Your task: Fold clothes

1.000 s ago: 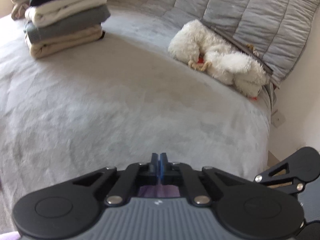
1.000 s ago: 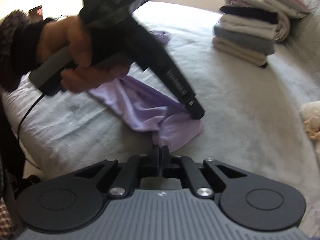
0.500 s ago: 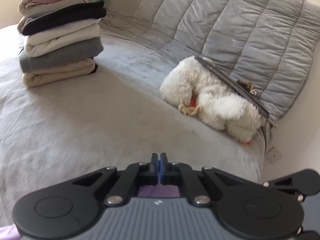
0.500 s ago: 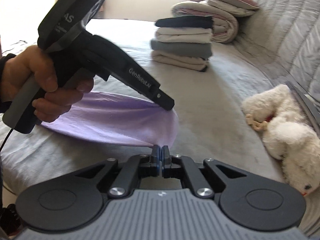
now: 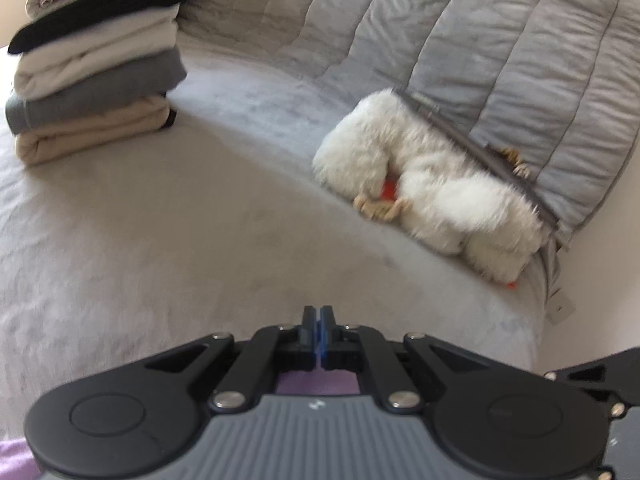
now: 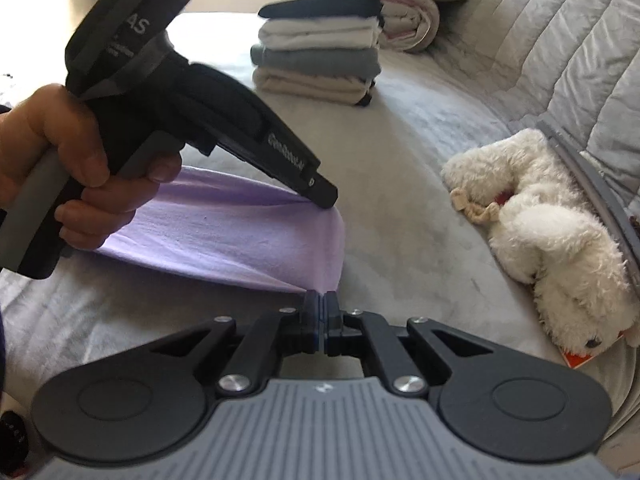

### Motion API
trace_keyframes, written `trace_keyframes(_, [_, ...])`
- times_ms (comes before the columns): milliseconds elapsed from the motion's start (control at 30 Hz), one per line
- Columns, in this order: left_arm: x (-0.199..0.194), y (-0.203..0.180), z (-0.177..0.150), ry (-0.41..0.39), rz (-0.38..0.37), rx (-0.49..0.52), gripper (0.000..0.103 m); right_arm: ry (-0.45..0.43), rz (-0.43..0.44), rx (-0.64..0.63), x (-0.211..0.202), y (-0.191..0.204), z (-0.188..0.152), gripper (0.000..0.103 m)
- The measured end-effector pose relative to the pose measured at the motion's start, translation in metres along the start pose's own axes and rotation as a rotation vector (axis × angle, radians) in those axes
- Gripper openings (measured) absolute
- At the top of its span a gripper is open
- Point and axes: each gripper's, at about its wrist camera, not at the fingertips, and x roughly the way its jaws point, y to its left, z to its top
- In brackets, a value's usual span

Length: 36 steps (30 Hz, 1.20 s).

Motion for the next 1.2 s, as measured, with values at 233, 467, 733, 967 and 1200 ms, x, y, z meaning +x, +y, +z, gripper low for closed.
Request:
trace_keyframes(233, [-0.003, 0.015, -0.009, 0.005, -0.015, -0.085, 0.021, 0.024, -0.011, -0.012, 0.005, 0.004, 0.0, 0.016])
trace_keyframes(467, [-0.035, 0.03, -0.013, -0.036, 0.021, -0.104, 0.037, -0.006, 0.002, 0.013, 0.003, 0.003, 0.007, 0.032])
trace_keyframes(733, [-0.078, 0.058, -0.039, -0.077, 0.129, -0.134, 0.053, -0.044, 0.072, 0.023, 0.003, 0.019, 0.024, 0.038])
trace_keyframes(967, [-0.12, 0.09, -0.066, -0.106, 0.235, -0.168, 0.054, -0.048, 0.15, -0.002, 0.011, 0.046, 0.041, 0.04])
trace_keyframes(1200, [-0.156, 0.121, -0.091, -0.098, 0.333, -0.195, 0.056, -0.043, 0.238, -0.022, 0.017, 0.076, 0.055, 0.04])
